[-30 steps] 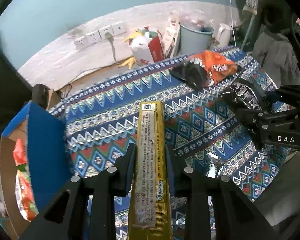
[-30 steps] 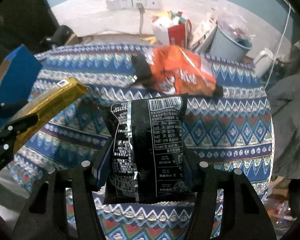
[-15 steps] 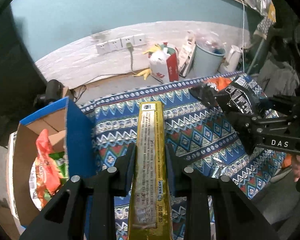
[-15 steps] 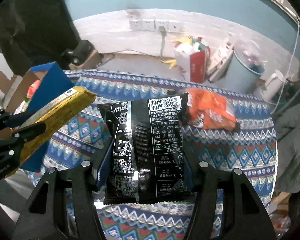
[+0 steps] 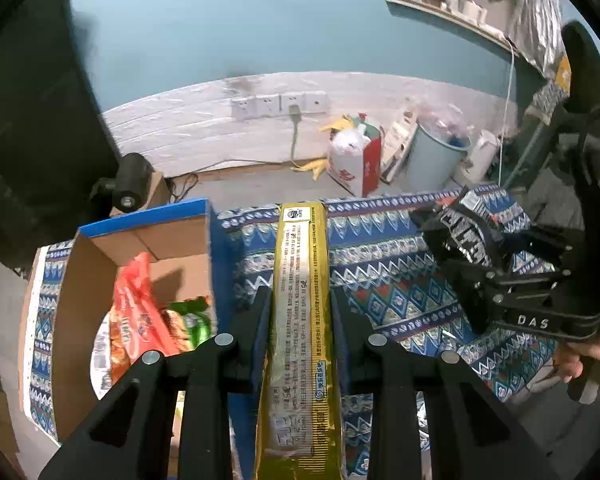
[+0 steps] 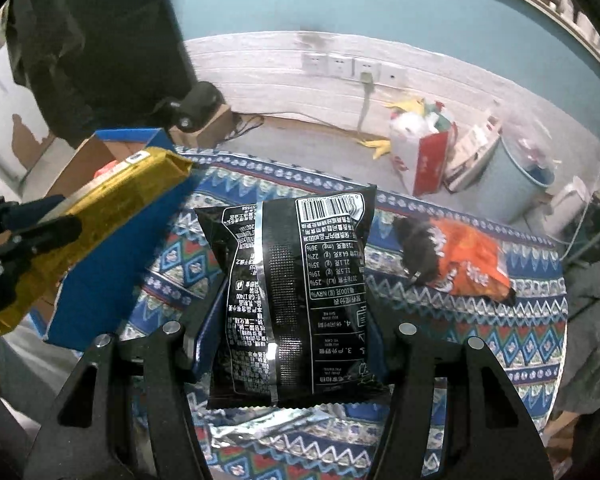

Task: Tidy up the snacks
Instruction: 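Carry yellow bar and black packet into the box and open both tools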

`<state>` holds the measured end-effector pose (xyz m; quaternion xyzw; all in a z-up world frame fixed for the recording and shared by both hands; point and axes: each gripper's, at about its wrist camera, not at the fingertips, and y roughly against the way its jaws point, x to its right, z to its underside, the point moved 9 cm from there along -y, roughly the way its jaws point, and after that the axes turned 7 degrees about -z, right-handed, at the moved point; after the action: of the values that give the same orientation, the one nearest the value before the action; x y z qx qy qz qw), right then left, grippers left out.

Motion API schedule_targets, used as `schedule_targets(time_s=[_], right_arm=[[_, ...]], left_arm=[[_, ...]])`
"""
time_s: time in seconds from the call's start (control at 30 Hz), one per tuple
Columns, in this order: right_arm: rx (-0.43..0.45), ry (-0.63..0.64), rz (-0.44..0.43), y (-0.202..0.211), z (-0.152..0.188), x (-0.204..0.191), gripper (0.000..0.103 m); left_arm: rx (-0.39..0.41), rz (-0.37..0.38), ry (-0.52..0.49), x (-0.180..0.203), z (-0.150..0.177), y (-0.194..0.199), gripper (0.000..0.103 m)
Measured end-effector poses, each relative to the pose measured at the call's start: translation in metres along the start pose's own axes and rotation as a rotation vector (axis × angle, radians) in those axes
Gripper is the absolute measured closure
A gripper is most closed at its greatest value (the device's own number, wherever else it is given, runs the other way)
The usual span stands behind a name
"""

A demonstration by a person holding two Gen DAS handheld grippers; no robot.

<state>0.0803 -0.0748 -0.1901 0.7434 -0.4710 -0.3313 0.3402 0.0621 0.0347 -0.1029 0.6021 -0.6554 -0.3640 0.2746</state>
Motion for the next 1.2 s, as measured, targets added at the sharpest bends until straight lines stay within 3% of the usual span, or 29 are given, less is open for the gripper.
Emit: schedule_targets(time_s=[0.33,0.73,1.2], right_arm=[[-0.01,0.057,-0.042,-0.016,-0.021,-0.047,0.044],[-0.022,0.109,-0.094,-0.037,-0.04,-0.097,0.044],[-0.026,0.173,-0.151,-0.059,-0.065,-0.155,0.044]], left_arm=[[0.019,-0.045,0.105,-0.062,0.005,0.006,0.074],[-0.028,-0.118,0.237,-0.141,0.033,-0.01,0.074],[-0.101,-0.121,0.367,-0.188,0.063,-0.037,0.074]])
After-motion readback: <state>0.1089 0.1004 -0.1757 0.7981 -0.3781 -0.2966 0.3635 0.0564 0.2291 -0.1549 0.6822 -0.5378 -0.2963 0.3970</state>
